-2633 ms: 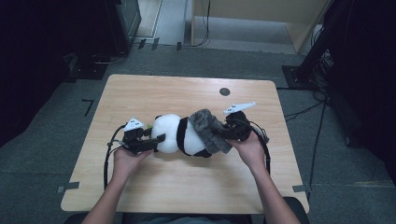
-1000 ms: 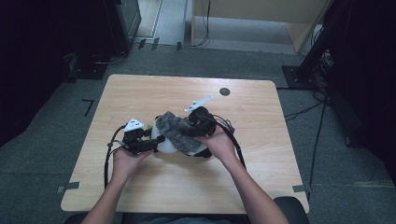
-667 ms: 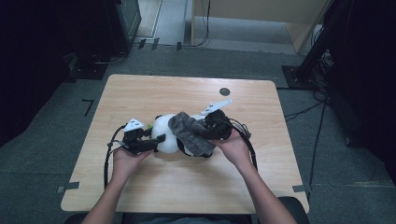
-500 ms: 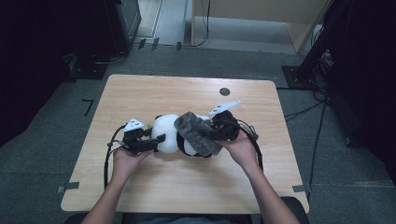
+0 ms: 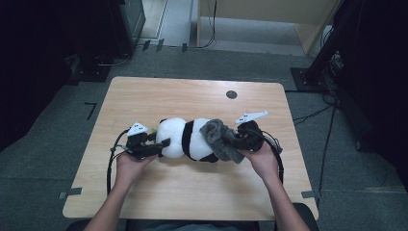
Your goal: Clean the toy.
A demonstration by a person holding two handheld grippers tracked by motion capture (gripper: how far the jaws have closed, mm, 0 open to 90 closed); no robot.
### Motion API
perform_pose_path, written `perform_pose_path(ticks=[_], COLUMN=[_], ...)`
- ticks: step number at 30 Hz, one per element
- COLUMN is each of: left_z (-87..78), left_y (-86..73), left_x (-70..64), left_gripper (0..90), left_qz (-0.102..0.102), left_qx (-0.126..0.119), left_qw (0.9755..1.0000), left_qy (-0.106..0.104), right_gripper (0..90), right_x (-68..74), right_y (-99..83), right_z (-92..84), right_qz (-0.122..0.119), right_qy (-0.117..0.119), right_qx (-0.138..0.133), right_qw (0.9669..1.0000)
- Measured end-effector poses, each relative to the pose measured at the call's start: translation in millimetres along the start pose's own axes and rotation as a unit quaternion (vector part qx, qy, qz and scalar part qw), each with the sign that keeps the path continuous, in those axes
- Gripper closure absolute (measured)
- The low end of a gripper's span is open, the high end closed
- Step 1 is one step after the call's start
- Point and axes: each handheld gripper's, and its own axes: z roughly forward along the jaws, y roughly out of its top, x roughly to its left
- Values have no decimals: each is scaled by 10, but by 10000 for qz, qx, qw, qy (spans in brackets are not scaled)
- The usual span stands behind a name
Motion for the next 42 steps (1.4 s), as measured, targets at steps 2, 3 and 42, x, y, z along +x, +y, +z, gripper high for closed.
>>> perform_pose_path(ticks=[2,3,42], left_z=[-2,-3,8], left_y=[0,-1,-16], left_x=[-1,-2,-10], left_gripper=[380,380,386], left_qz=[-3,-2,-44], left_qx=[9,13,-17], left_qw=[10000,10000,10000], left_qy=[5,7,10], right_gripper=[753,753,761], right_x=[-21,-34,-201], right_y=[8,15,-162], right_z=[-25,-47,775], right_qz=[34,73,666], right_qy=[17,-21,-250], right_qx=[-81,-132,683], right_qw=[10000,9999,9951])
